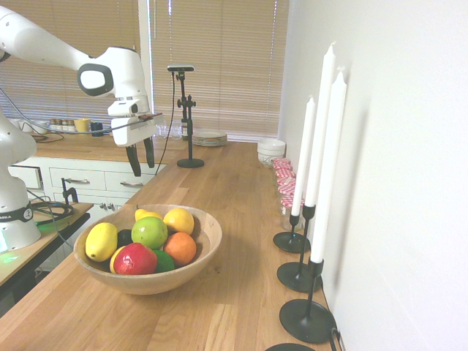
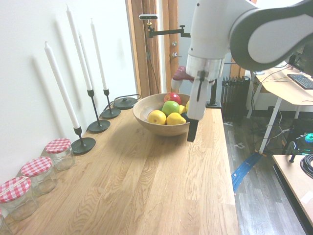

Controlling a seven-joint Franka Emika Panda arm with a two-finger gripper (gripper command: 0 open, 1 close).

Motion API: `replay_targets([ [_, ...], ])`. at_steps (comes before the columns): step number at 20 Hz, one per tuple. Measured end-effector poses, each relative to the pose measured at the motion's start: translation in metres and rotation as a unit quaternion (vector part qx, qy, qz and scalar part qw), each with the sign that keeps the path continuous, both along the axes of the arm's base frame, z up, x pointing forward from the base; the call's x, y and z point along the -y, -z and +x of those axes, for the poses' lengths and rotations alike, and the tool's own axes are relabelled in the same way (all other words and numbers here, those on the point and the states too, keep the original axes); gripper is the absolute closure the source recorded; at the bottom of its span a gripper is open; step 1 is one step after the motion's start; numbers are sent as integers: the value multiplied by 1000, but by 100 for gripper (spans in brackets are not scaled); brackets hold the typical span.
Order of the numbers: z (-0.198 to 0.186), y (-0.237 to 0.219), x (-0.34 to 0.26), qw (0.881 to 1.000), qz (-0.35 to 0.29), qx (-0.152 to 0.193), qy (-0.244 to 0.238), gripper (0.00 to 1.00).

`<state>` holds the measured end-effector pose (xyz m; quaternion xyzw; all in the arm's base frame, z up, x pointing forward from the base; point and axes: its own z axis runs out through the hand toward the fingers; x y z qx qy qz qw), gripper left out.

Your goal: Take green apple out of the basket

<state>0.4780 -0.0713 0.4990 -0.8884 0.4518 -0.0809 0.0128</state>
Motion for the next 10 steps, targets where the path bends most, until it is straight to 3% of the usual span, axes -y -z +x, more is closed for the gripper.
replay_targets([
  [10,38,-17,134,999,-2,4,40,0],
])
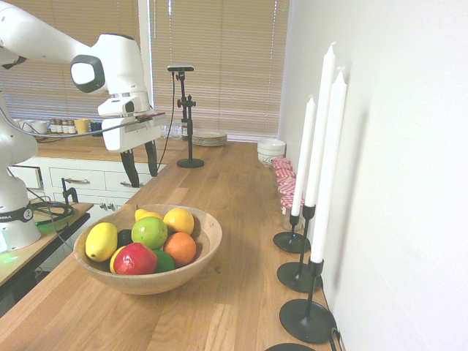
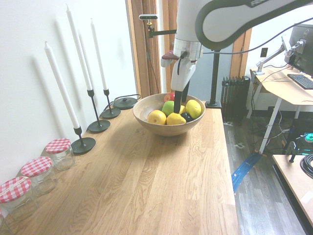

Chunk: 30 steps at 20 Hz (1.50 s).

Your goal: Take green apple out of the basket

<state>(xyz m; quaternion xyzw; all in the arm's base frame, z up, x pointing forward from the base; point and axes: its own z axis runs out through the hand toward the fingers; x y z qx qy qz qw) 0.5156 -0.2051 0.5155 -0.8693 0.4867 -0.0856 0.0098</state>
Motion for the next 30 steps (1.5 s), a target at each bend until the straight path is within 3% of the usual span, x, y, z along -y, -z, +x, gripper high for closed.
replay_targets([
  [9,37,23,96,999,15,-33,27,0],
  [19,62,86,112,996,33,-74,35,0],
  [20,63,90,112,996,34,-77,35,100],
  [30,65,95,111,997,32,-72,24,100],
])
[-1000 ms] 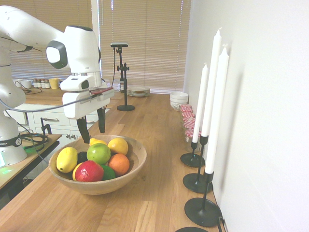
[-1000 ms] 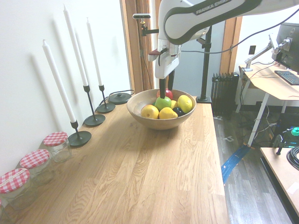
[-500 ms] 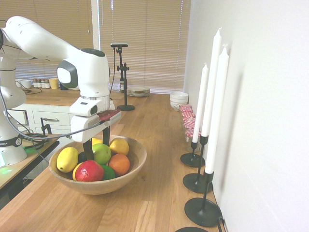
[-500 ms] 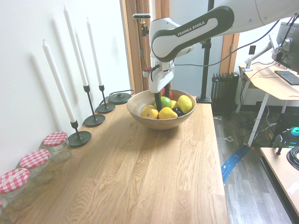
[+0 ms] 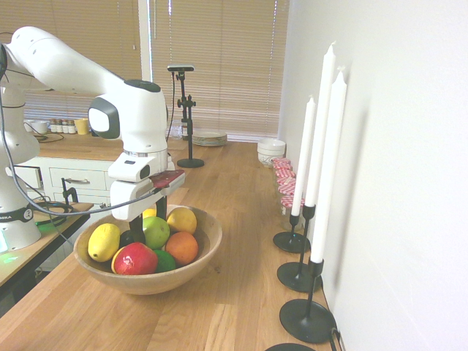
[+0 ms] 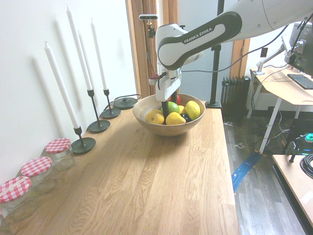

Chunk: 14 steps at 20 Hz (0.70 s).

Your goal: Take green apple out of the basket

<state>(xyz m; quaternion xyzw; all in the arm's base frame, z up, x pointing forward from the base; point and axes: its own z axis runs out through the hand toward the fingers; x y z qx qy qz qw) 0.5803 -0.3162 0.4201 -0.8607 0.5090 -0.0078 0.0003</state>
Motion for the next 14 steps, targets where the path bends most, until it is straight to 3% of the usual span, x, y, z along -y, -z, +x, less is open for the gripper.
replay_targets([
  [6,-1,-10,-3,1000,-1,7,-2,100],
  [14,4,-92,-66,998,-10,51,-41,100],
])
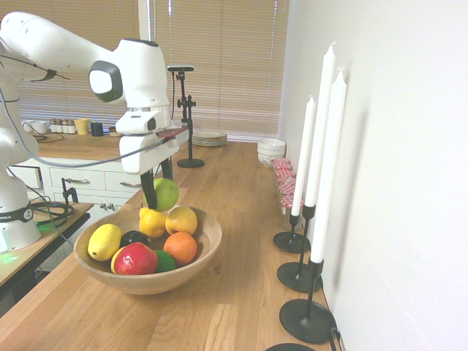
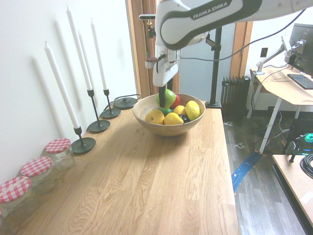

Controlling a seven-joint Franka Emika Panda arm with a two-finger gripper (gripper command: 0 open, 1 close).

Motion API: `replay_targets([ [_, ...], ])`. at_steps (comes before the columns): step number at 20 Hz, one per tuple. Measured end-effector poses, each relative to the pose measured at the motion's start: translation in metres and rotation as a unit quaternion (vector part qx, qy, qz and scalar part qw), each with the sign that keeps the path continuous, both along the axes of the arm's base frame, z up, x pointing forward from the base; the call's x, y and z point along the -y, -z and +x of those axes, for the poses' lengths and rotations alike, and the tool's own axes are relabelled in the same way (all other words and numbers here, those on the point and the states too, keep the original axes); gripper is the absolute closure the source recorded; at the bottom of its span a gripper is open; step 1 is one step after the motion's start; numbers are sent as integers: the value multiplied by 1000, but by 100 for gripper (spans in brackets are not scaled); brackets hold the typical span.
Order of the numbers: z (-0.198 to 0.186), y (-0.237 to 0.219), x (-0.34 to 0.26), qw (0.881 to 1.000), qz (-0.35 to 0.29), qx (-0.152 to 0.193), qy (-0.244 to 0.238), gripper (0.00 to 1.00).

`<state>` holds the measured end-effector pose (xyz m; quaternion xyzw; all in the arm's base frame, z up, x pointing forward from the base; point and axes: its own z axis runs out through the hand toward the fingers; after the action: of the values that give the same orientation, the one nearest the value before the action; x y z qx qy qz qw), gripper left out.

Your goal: Take green apple out of the basket

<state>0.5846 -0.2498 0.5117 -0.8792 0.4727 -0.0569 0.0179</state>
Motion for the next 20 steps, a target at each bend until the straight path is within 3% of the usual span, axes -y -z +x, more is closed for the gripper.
replay_targets([
  [8,38,-12,-163,998,-10,1,-63,100],
  [16,40,34,-256,995,-16,-34,-91,100],
  [20,37,63,-275,995,-17,-51,-88,100],
])
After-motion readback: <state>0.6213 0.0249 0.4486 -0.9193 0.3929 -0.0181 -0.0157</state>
